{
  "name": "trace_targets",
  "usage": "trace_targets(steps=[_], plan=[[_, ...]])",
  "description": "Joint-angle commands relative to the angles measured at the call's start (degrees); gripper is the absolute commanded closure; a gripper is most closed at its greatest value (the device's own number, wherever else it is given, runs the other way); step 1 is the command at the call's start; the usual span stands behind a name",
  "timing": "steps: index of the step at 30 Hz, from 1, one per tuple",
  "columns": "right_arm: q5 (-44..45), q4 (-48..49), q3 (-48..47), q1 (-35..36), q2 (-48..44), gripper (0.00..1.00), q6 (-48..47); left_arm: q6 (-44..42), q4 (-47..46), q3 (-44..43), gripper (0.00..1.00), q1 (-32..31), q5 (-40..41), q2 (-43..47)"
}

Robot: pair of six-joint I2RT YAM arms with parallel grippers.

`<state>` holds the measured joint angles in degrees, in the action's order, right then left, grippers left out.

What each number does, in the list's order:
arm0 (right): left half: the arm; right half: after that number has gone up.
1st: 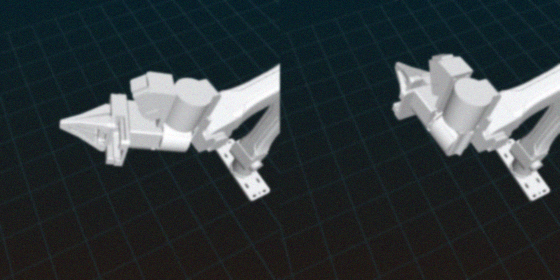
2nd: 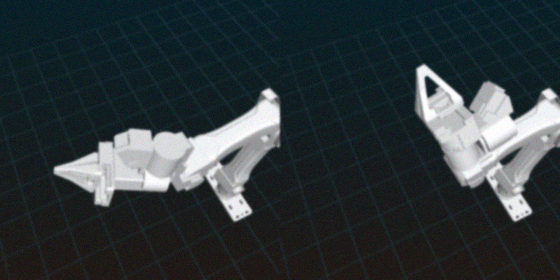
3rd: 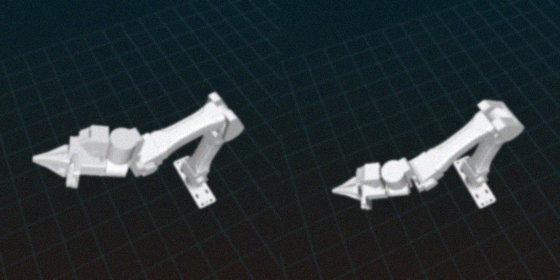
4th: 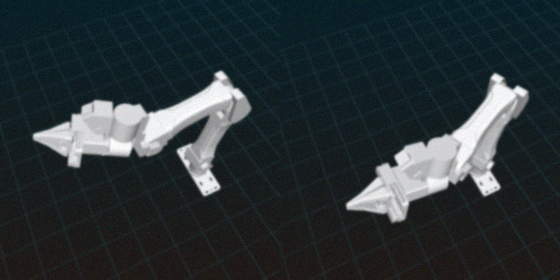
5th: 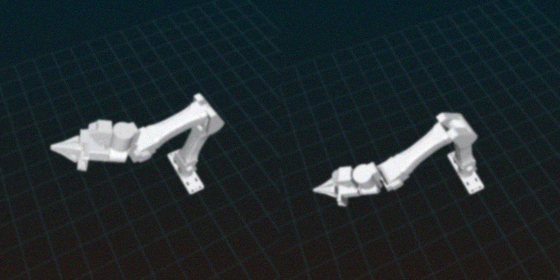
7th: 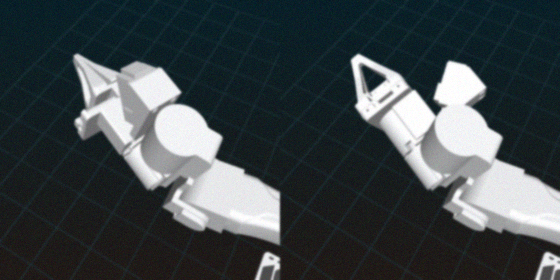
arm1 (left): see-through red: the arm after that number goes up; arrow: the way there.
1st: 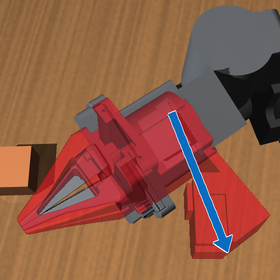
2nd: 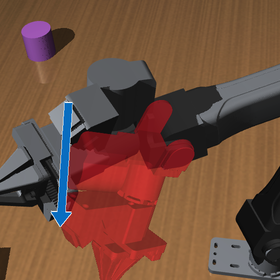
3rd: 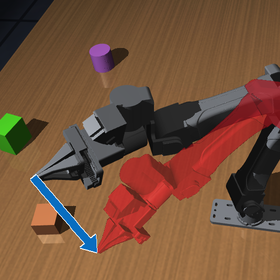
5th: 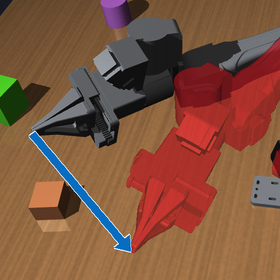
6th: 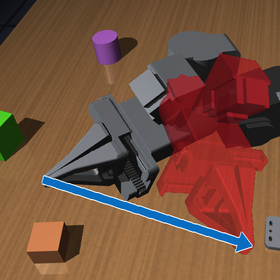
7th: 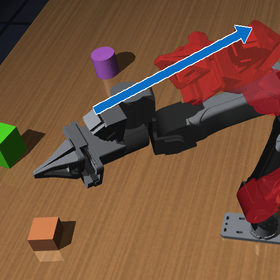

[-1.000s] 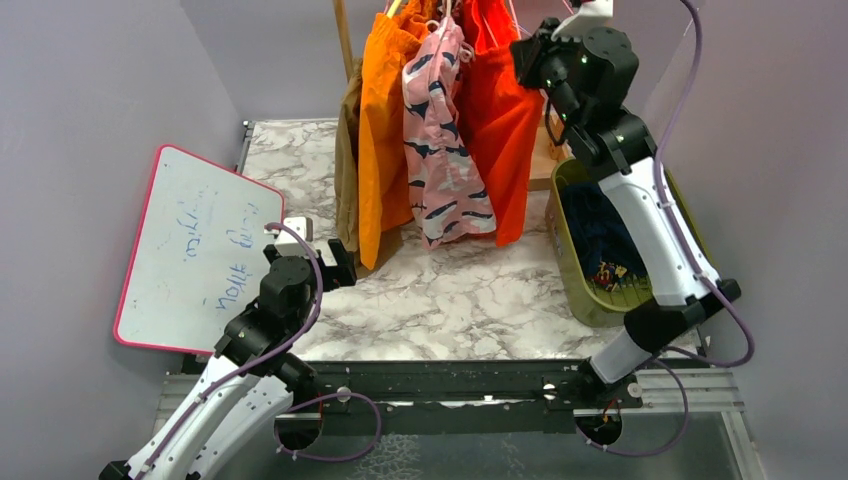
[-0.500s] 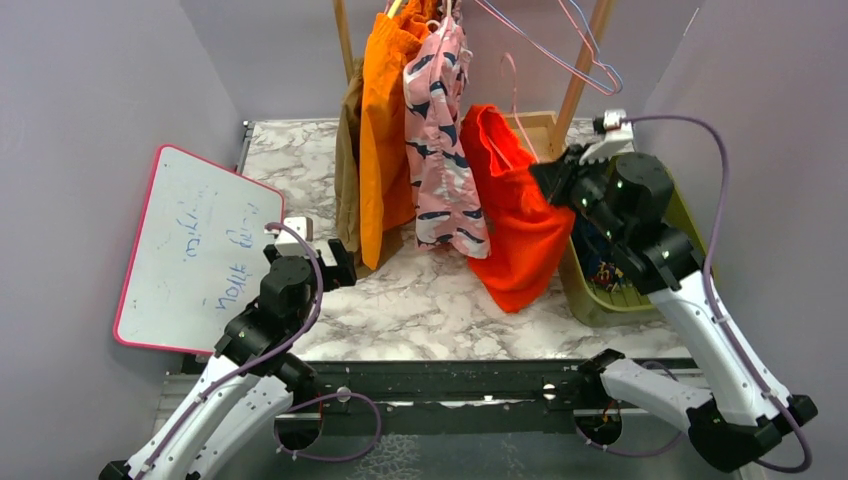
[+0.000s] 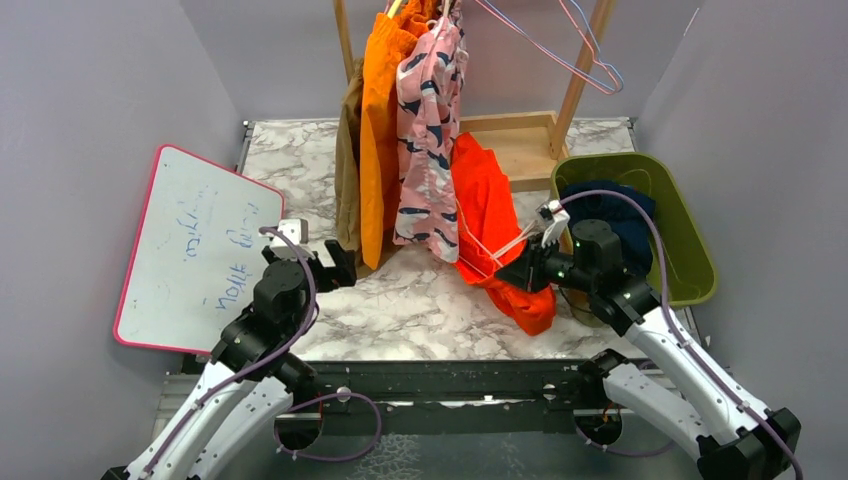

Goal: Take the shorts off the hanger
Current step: Pick up the hanger from the clothes rod, then remove the shorts from the hanger.

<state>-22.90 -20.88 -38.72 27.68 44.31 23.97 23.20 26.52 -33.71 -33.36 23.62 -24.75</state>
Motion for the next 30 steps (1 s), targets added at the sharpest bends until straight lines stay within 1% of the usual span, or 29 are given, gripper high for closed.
trace_targets(steps=[1,4,6,8,17,19,25,30], plan=[[-13.4,5.9,0.2,0.1,1.5,0.99,-2.3,4.2,-2.6,1.5,0.01,0.3,-4.9,1.1],[-23.2,9.6,1.7,0.2,4.8,0.99,-3.0,6.7,-3.2,1.7,0.01,0.3,-8.3,0.4],[-28.8,13.0,3.0,0.3,7.0,0.99,-1.5,7.7,-4.0,1.5,0.01,0.3,-10.7,-0.5],[-32.4,15.1,3.7,0.6,8.7,0.99,-0.6,8.2,-5.1,0.9,0.01,0.3,-13.2,-1.6],[-31.6,14.8,2.3,4.5,15.0,0.99,-0.2,8.3,-10.5,0.0,0.01,0.3,-26.1,-8.7],[-30.4,14.9,1.7,6.2,16.4,0.99,0.1,9.0,-12.8,0.6,0.04,0.3,-29.0,-9.2],[-26.0,17.0,0.0,10.2,19.5,0.99,2.7,11.3,-17.8,3.7,0.1,0.3,-36.6,-7.7],[-21.7,16.8,-2.2,12.8,21.0,0.99,3.1,14.1,-23.2,7.6,0.14,0.2,-37.9,-5.2]])
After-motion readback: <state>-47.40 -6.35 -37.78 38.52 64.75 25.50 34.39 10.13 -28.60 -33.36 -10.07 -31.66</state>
